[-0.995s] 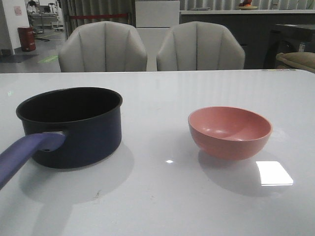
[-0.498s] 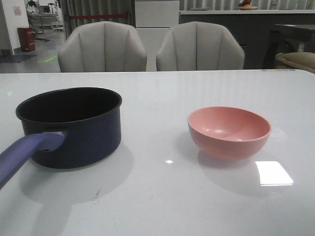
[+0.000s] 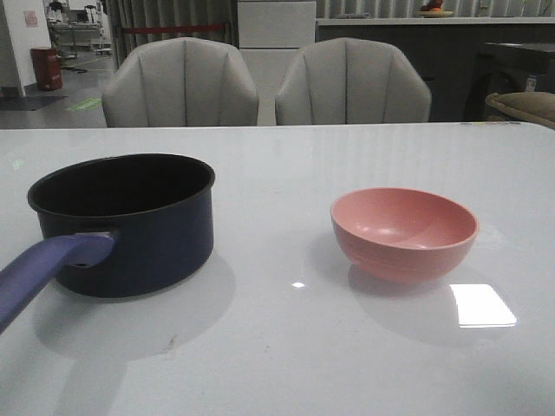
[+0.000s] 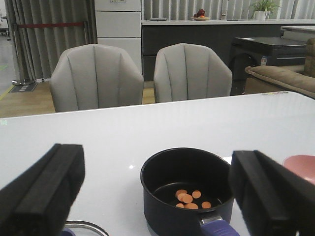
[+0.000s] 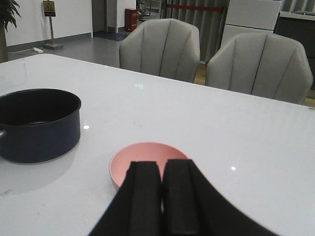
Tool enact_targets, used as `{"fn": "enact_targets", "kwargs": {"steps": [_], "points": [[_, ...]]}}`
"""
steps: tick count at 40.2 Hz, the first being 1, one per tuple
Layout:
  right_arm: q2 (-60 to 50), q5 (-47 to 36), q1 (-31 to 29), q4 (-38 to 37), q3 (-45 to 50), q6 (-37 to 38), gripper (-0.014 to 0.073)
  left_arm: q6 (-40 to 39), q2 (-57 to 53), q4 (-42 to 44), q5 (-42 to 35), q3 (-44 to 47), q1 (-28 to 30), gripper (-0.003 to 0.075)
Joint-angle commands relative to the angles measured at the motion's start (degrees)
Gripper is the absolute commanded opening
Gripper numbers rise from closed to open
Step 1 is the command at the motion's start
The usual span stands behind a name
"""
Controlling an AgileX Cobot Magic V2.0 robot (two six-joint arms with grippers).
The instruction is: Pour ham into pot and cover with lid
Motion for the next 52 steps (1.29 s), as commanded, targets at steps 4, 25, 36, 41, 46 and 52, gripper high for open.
{"fn": "enact_targets", "kwargs": {"steps": [4, 25, 36, 41, 46, 52], "points": [[0.5, -4.0, 0.0, 0.4, -1.6, -0.3, 0.0159, 0.0, 1.3, -0.3, -3.5, -2.0, -0.5, 0.0640], [0.5, -4.0, 0.0, 0.4, -1.6, -0.3, 0.0159, -30.3, 24.9, 20.6, 9.1, -10.3, -0.5, 0.0691], [0.5, -4.0, 0.0, 0.4, -1.6, -0.3, 0.0159, -34.4, 41.9, 26.2, 12.9, -18.2, 2.2, 0.0691], [0.5, -4.0, 0.0, 0.4, -1.6, -0.3, 0.0159, -34.4, 48.8, 24.1, 15.3, -22.2, 7.8, 0.0691], [0.5, -4.0, 0.0, 0.4, -1.6, -0.3, 0.0159, -28.1, 55.4, 19.5, 16.4, -25.6, 13.8, 0.0691], [0.5, -4.0, 0.0, 0.4, -1.6, -0.3, 0.0159, -12.5, 64.4, 5.0, 20.4, -30.7, 21.1, 0.0691]]}}
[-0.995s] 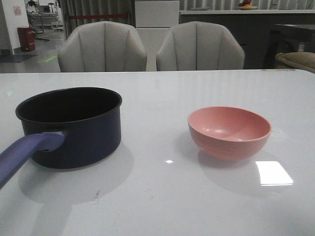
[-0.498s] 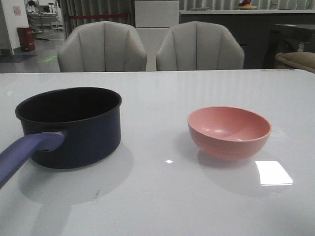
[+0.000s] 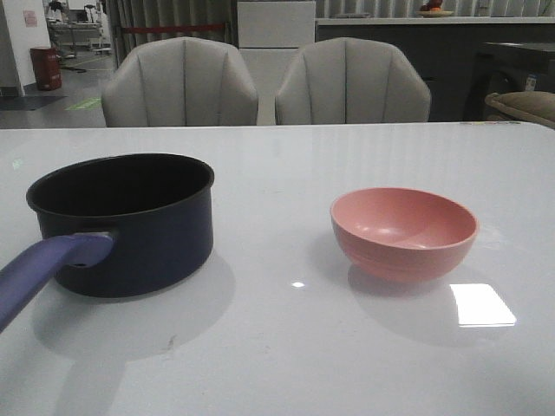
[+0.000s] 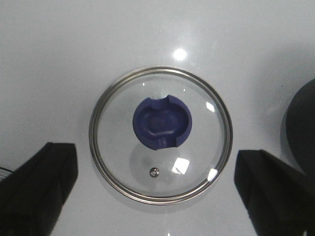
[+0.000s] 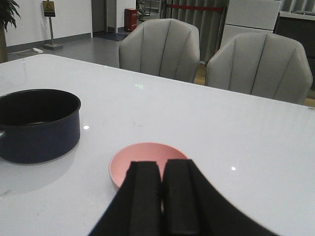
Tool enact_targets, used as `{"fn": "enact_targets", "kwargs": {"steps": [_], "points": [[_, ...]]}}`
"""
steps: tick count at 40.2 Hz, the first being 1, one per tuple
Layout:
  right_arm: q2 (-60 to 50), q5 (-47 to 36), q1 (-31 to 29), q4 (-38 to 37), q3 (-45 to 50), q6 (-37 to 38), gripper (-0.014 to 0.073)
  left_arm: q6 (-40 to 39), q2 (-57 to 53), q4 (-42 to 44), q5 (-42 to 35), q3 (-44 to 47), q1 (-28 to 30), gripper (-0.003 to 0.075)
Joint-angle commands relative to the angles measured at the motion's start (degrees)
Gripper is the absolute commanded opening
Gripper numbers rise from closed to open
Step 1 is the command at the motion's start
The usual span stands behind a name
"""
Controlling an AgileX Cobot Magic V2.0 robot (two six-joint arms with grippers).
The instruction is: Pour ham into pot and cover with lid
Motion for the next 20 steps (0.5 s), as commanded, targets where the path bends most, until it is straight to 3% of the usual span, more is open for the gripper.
{"fn": "enact_targets", "kwargs": {"steps": [1, 7, 20], "points": [[0.5, -4.0, 0.0, 0.4, -1.6, -0.3, 0.0159, 11.0, 4.9, -9.1, 1.4, -5.3, 4.2, 0.0691], [0.5, -4.0, 0.0, 0.4, -1.6, -0.3, 0.0159, 16.6, 12.2, -14.9, 5.4, -9.8, 8.2, 0.0691], [0.5, -4.0, 0.0, 0.4, -1.6, -0.3, 0.0159, 17.0, 22.1, -14.3, 5.5, -14.2, 6.6, 0.0691]]}}
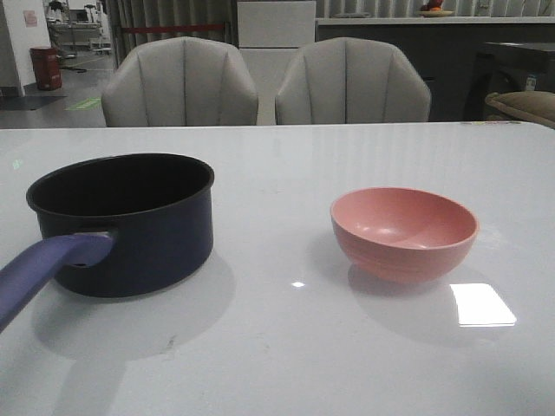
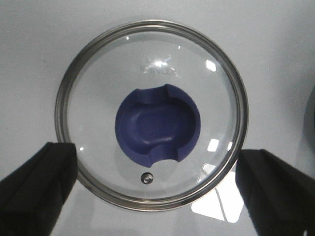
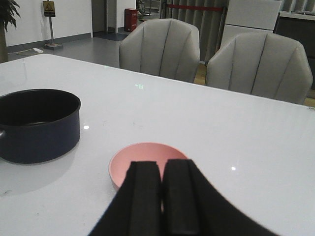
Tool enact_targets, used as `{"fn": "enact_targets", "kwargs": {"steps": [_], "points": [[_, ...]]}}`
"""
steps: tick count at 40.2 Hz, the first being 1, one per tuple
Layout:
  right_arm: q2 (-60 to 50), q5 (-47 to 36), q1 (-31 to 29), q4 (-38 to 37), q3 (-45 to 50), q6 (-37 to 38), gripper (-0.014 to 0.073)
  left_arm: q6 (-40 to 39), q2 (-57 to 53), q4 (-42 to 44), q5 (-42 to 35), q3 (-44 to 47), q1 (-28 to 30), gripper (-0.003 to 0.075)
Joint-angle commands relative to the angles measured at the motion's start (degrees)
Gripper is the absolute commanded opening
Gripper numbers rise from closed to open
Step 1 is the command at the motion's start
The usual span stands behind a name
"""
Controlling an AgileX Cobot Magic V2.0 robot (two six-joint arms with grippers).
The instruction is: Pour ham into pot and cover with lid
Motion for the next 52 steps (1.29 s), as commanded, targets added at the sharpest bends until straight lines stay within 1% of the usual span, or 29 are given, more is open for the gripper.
{"fn": "enact_targets", "kwargs": {"steps": [1, 14, 25, 27, 29, 32, 34, 37, 39, 43, 46, 52], "points": [[0.5, -4.0, 0.0, 0.4, -1.6, -0.3, 0.0159, 0.2, 0.7, -0.4, -1.1, -2.8, -0.6, 0.0691], [0.5, -4.0, 0.0, 0.4, -1.6, -0.3, 0.0159, 0.4, 8.2, 0.1, -1.7, -5.0, -0.6, 0.0691], [0.5, -4.0, 0.0, 0.4, -1.6, -0.3, 0.0159, 0.4, 12.1, 0.7, -0.9, -5.9, -0.6, 0.0687], [0.5, -4.0, 0.0, 0.4, -1.6, -0.3, 0.0159, 0.4, 12.2, 0.7, -1.0, -5.9, -0.6, 0.0663], [0.5, -4.0, 0.0, 0.4, -1.6, -0.3, 0.0159, 0.4, 12.2, 0.7, -1.3, -5.9, -0.6, 0.0615], [0.5, -4.0, 0.0, 0.4, -1.6, -0.3, 0.0159, 0.4, 12.2, 0.7, -1.3, -5.9, -0.6, 0.0519], [0.5, -4.0, 0.0, 0.4, -1.6, -0.3, 0.0159, 0.4, 12.2, 0.7, -1.3, -5.9, -0.6, 0.0430], [0.5, -4.0, 0.0, 0.4, -1.6, -0.3, 0.0159, 0.5, 12.2, 0.8, -1.3, -5.9, -0.6, 0.0359], [0.5, -4.0, 0.0, 0.4, -1.6, -0.3, 0.0159, 0.5, 12.2, 0.9, -1.3, -5.9, -0.6, 0.0334], [0.5, -4.0, 0.0, 0.4, -1.6, -0.3, 0.0159, 0.5, 12.2, 1.0, -1.2, -5.9, -0.6, 0.0318], [0.5, -4.0, 0.0, 0.4, -1.6, -0.3, 0.0159, 0.5, 12.1, 1.0, -1.0, -6.3, -0.6, 0.0313], [0.5, -4.0, 0.0, 0.4, -1.6, -0.3, 0.0159, 0.5, 11.5, 0.9, 2.0, -9.8, -0.7, 0.0313]]}}
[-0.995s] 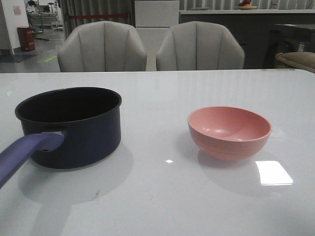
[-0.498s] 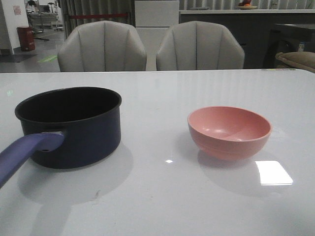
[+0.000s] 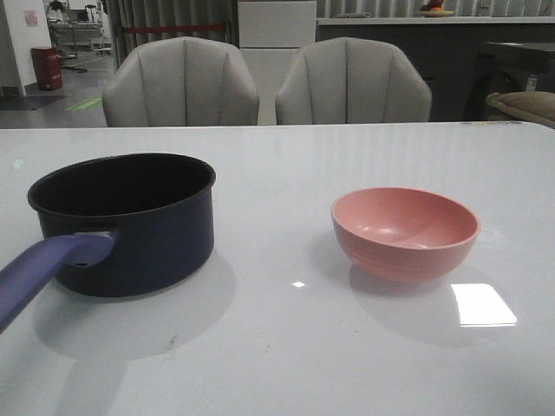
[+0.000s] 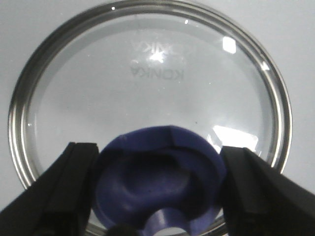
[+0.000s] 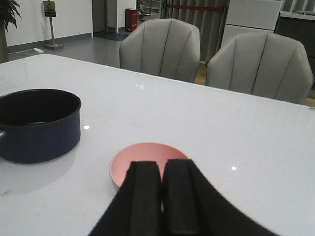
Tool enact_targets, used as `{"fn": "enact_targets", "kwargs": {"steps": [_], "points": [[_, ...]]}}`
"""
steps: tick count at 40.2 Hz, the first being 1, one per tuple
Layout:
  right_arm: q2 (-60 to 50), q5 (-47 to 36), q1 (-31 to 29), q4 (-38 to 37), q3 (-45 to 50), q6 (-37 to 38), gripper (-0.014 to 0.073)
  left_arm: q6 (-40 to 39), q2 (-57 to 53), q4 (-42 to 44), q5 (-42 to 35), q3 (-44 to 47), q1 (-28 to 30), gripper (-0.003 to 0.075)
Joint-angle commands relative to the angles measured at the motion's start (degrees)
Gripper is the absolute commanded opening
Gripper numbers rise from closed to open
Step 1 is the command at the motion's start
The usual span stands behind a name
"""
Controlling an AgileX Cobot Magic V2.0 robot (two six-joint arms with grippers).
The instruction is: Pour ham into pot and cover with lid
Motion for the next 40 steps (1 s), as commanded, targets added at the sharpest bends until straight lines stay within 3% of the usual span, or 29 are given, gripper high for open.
{"fn": "enact_targets", "kwargs": {"steps": [1, 9, 24, 40], "points": [[0.5, -4.0, 0.0, 0.3, -1.6, -0.3, 0.0159, -0.2, -3.5, -0.3, 1.2, -4.1, -0.6, 0.0312], [0.5, -4.0, 0.0, 0.3, -1.6, -0.3, 0.0159, 1.9, -7.5, -0.3, 3.9, -11.5, -4.4, 0.0313], [0.5, -4.0, 0.0, 0.3, -1.6, -0.3, 0.0159, 2.3, -8.9, -2.2, 10.2, -24.7, -19.0, 0.0313], [0.5, -4.0, 0.0, 0.3, -1.6, -0.3, 0.0159, 2.4, -5.0, 2.5, 13.0, -27.6, -33.6, 0.0313]]}}
